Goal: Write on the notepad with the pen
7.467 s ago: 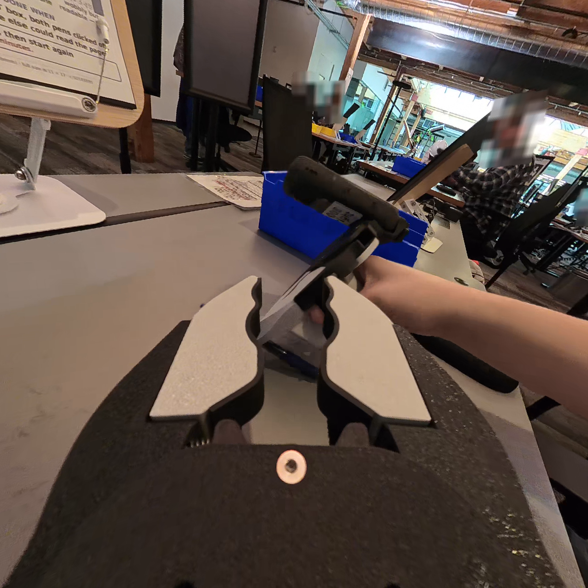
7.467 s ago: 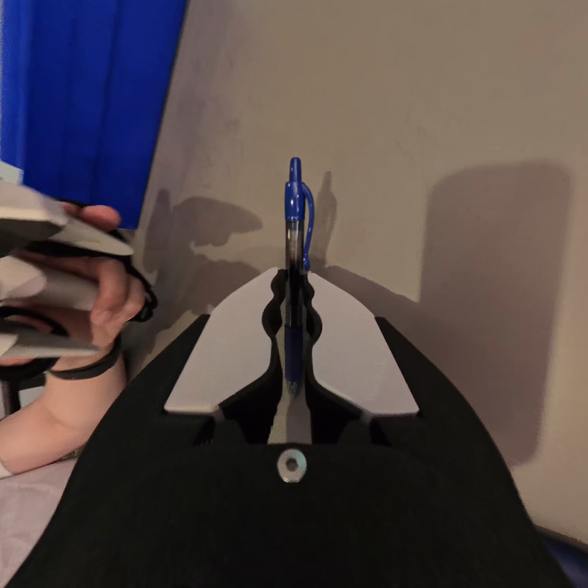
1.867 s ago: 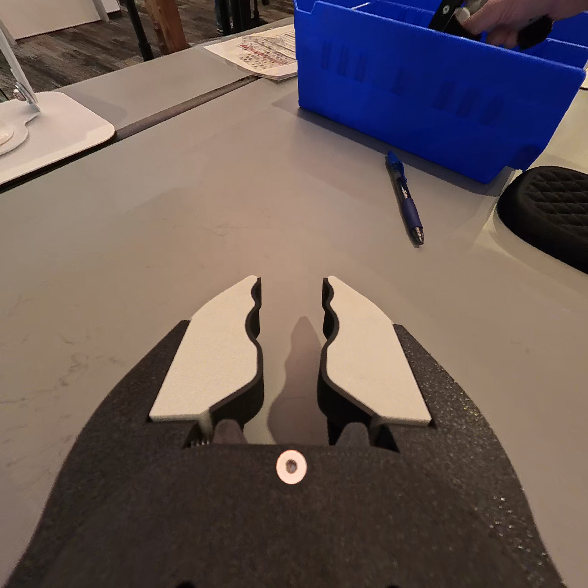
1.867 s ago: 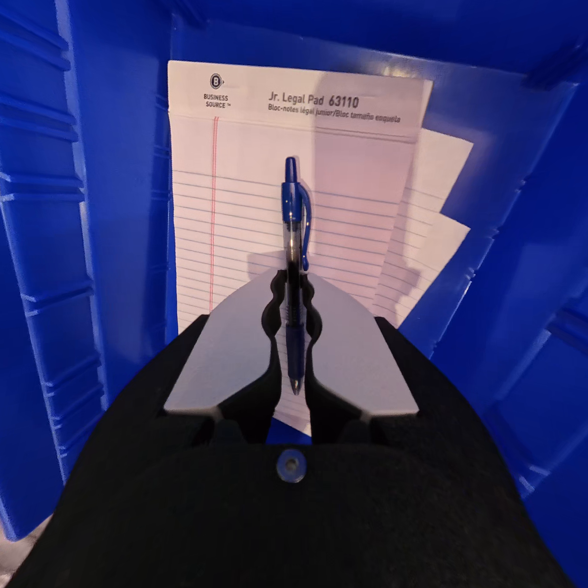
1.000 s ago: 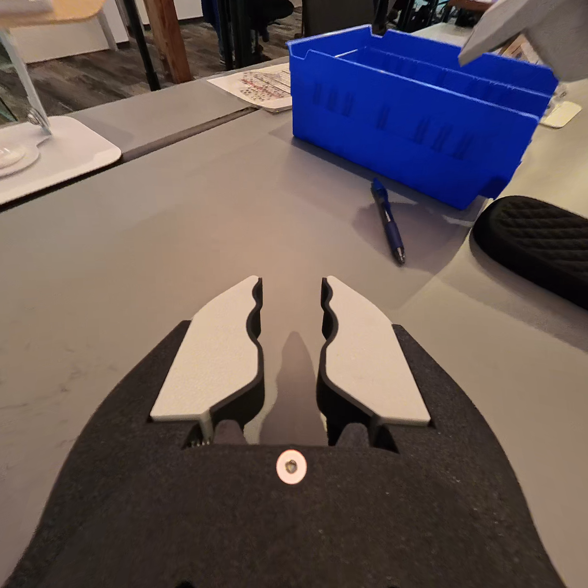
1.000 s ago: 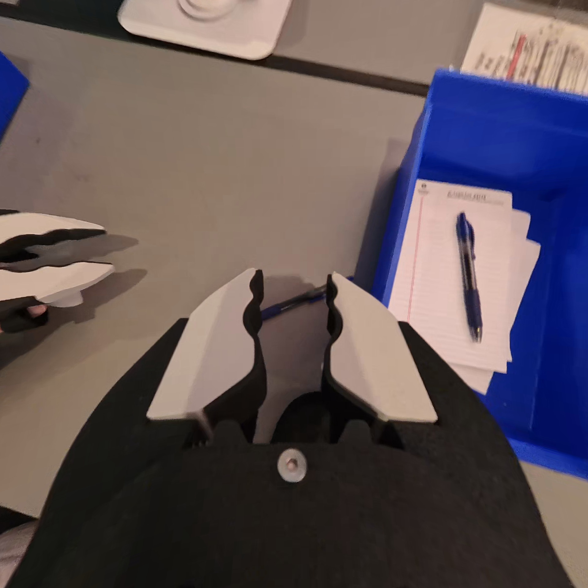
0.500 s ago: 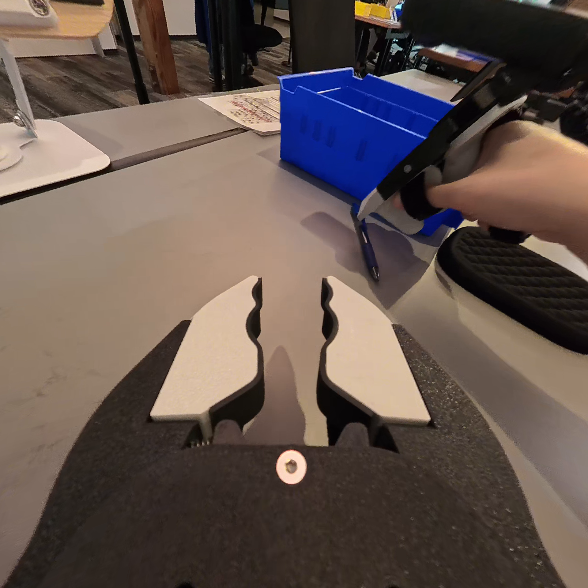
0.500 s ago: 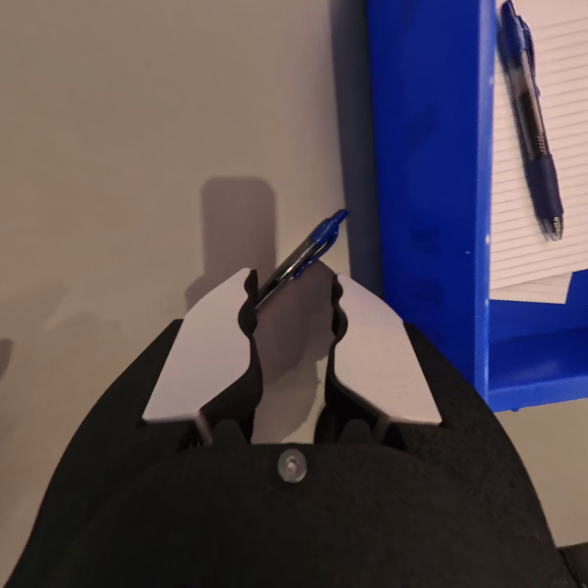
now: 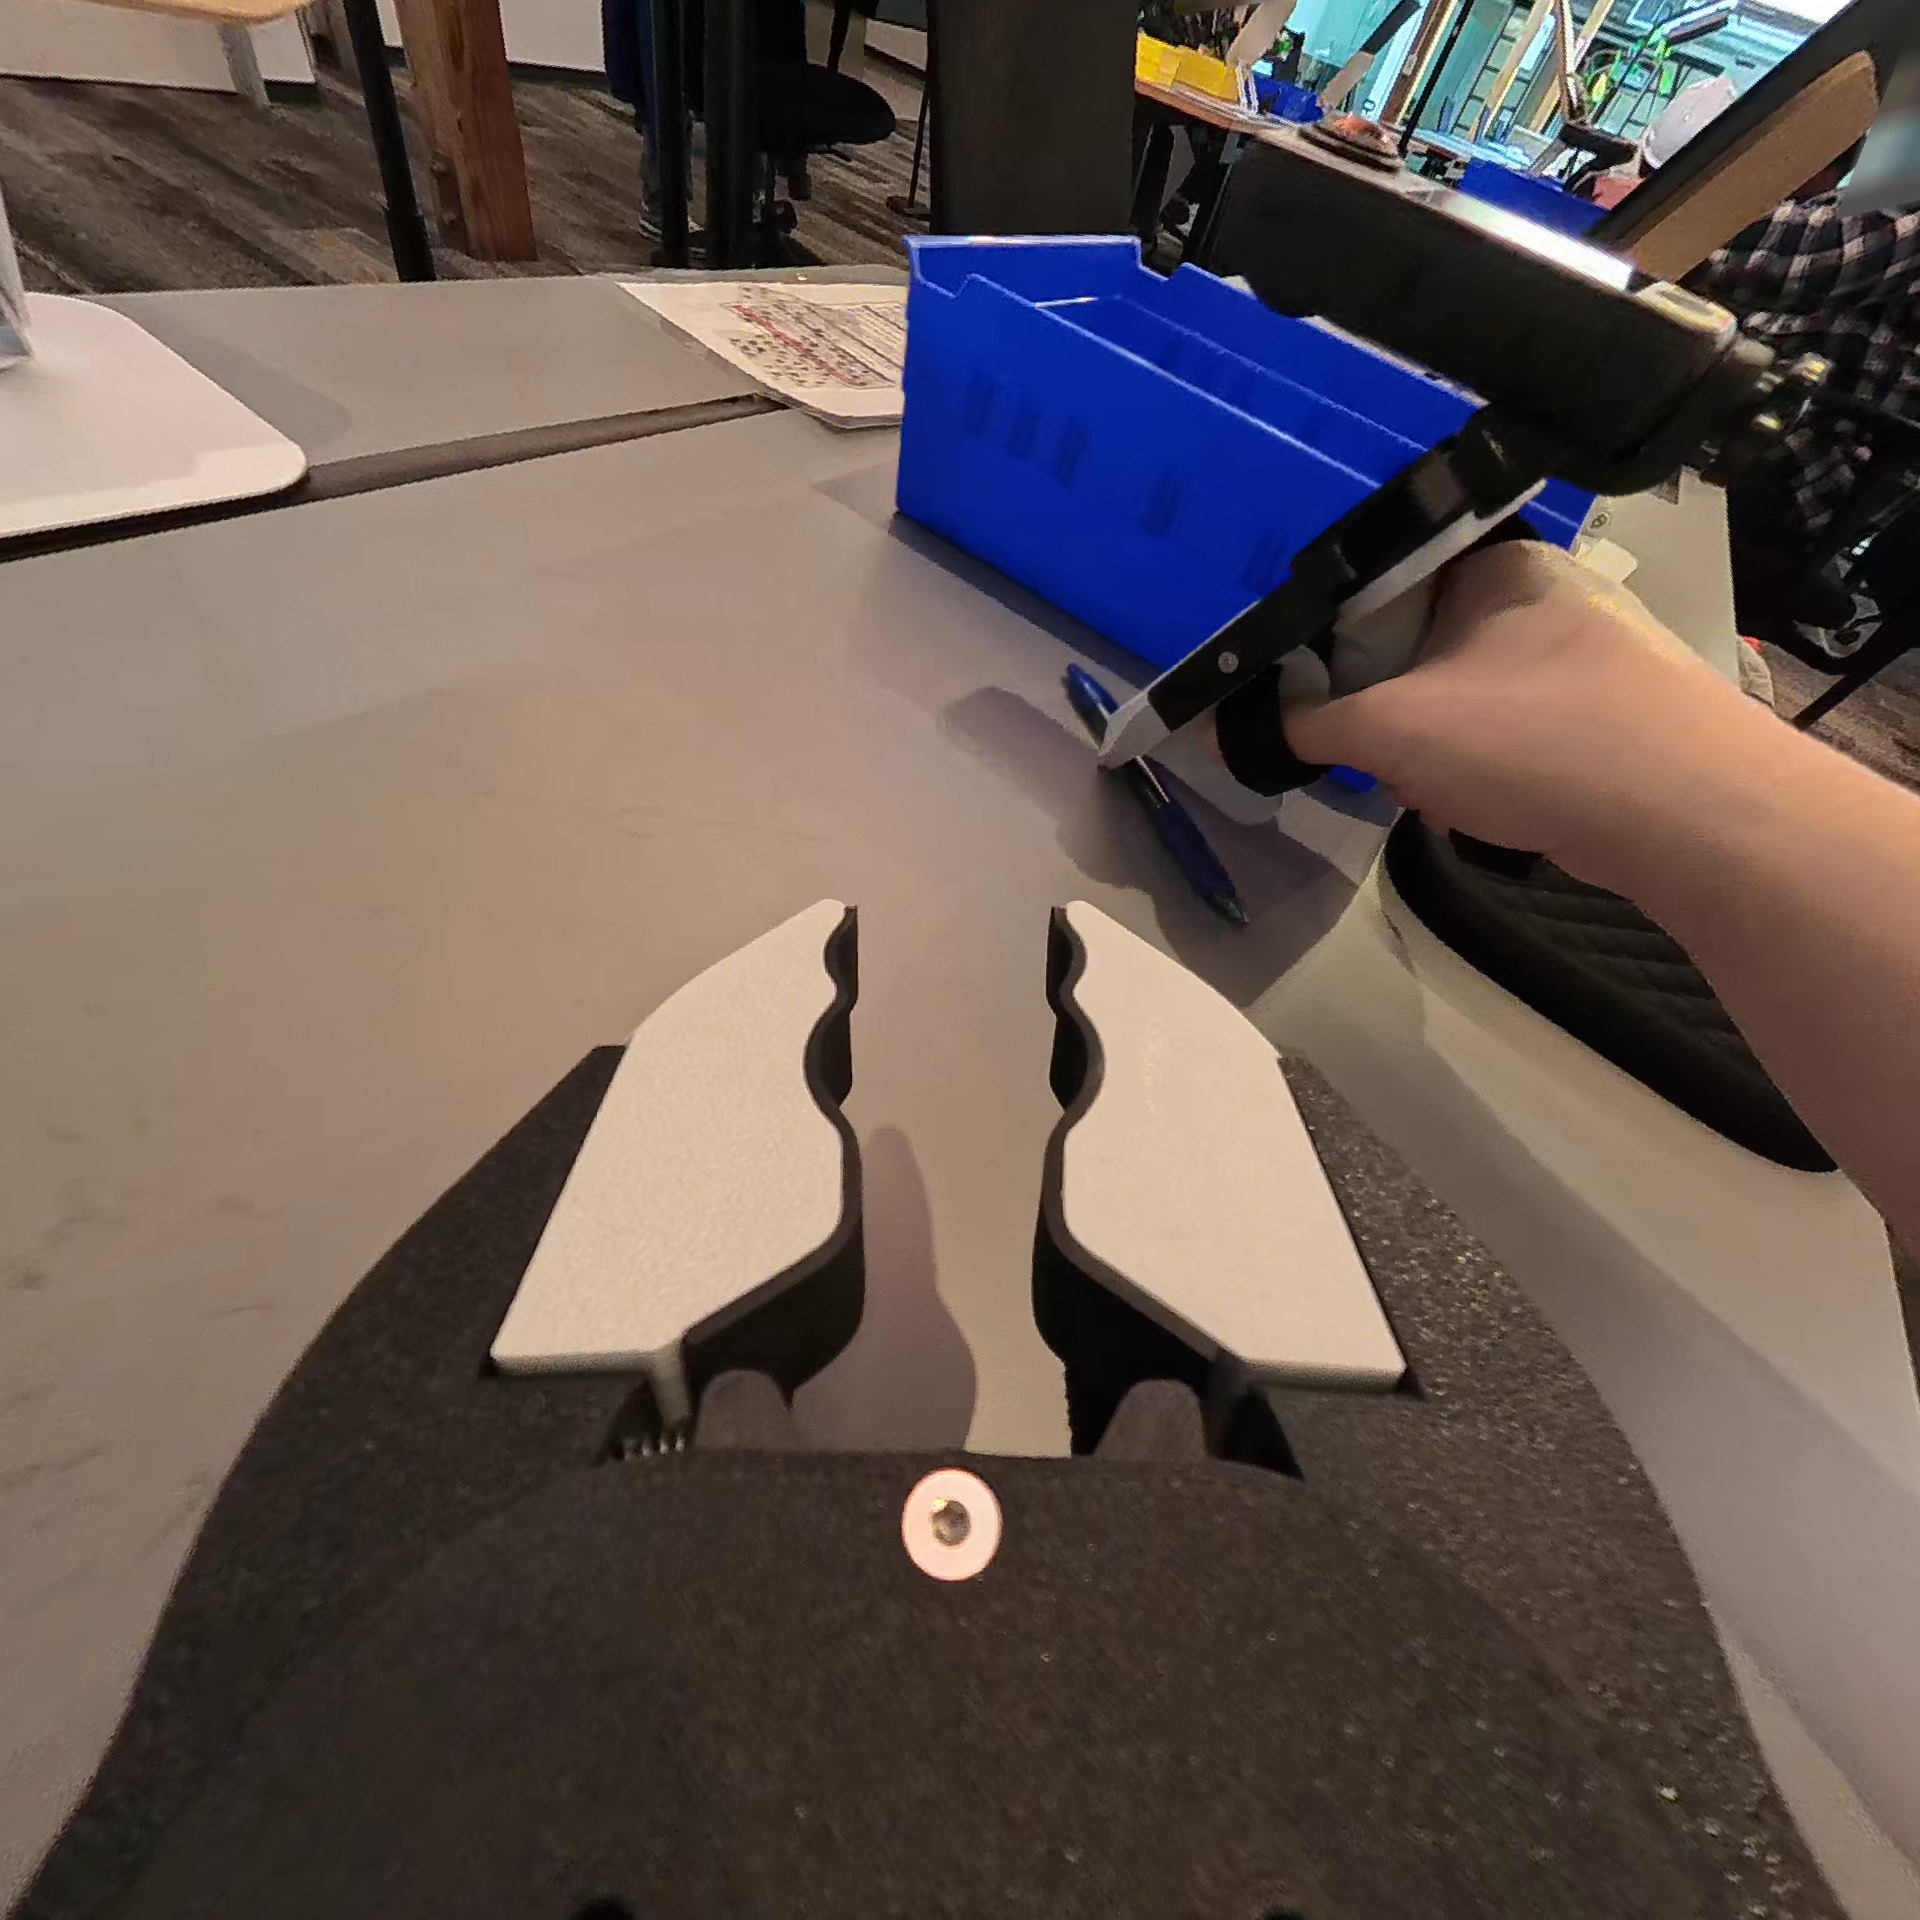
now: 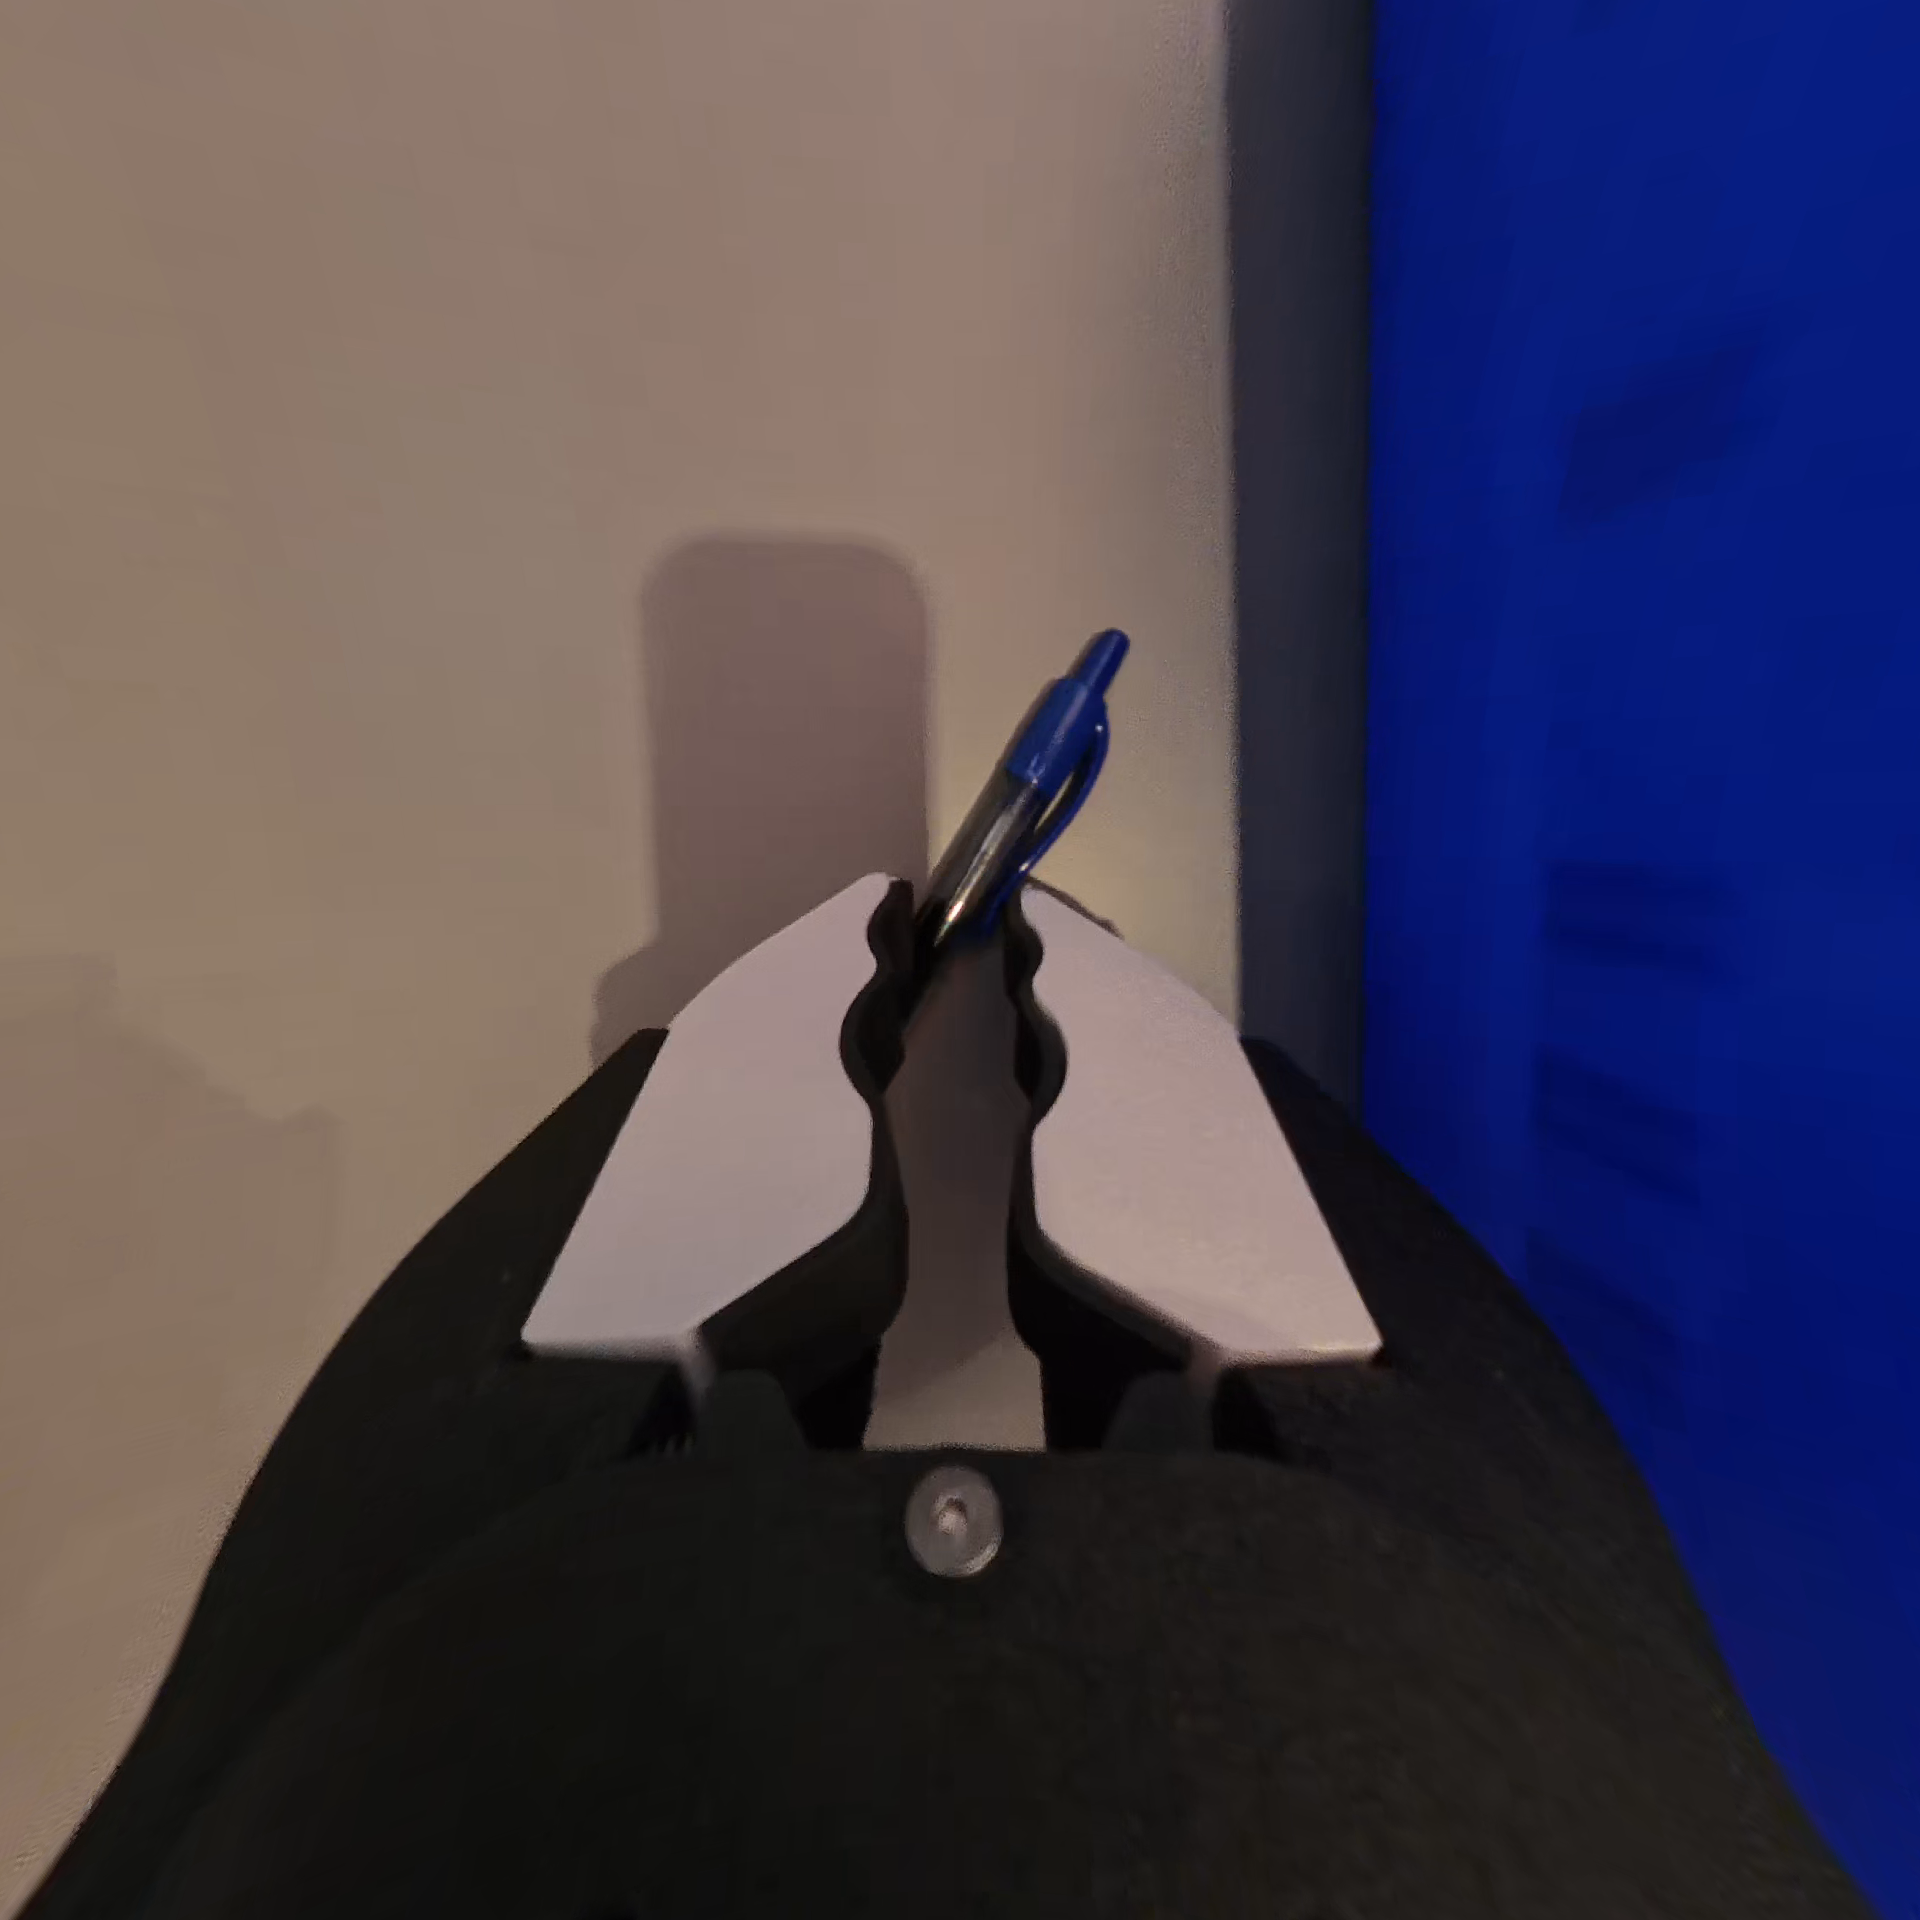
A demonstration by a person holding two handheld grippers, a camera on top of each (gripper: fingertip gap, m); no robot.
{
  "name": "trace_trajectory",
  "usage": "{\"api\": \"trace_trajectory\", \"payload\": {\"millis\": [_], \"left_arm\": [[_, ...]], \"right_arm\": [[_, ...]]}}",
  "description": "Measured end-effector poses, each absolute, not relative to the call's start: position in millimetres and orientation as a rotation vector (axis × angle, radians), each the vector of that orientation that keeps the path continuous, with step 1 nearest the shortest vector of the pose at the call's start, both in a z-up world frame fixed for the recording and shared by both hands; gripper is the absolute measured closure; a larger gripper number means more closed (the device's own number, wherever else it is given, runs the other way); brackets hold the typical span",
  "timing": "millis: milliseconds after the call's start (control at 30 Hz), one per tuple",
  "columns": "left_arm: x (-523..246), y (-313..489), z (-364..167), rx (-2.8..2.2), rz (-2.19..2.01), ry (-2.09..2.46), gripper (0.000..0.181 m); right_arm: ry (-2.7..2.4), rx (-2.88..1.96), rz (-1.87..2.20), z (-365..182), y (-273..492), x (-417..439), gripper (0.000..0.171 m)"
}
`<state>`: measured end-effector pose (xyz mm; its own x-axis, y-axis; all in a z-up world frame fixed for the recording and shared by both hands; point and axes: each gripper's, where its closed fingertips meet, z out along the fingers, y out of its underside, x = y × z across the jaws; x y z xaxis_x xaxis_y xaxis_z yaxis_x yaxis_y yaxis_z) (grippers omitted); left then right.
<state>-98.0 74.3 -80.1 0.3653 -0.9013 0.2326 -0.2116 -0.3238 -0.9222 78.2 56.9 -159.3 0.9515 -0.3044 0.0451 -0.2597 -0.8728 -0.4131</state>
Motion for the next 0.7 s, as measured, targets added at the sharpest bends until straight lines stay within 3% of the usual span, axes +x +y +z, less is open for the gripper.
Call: {"api": "trace_trajectory", "payload": {"millis": [400, 567, 700], "left_arm": [[-113.5, 95.1, -79.3, -1.776, -0.952, 0.888, 0.147], [-119.7, 102.9, -83.7, -1.800, -0.922, 0.869, 0.147], [-122.3, 104.0, -83.7, -1.807, -0.839, 0.918, 0.147]], "right_arm": [[0.006, -2.679, 0.104, -141.8, 68.1, 35.5, 0.157], [-0.053, -2.443, 0.200, -53.4, 79.1, 50.7, 0.158], [-0.057, -2.363, 0.162, 19.1, 72.7, 119.6, 0.158]]}}
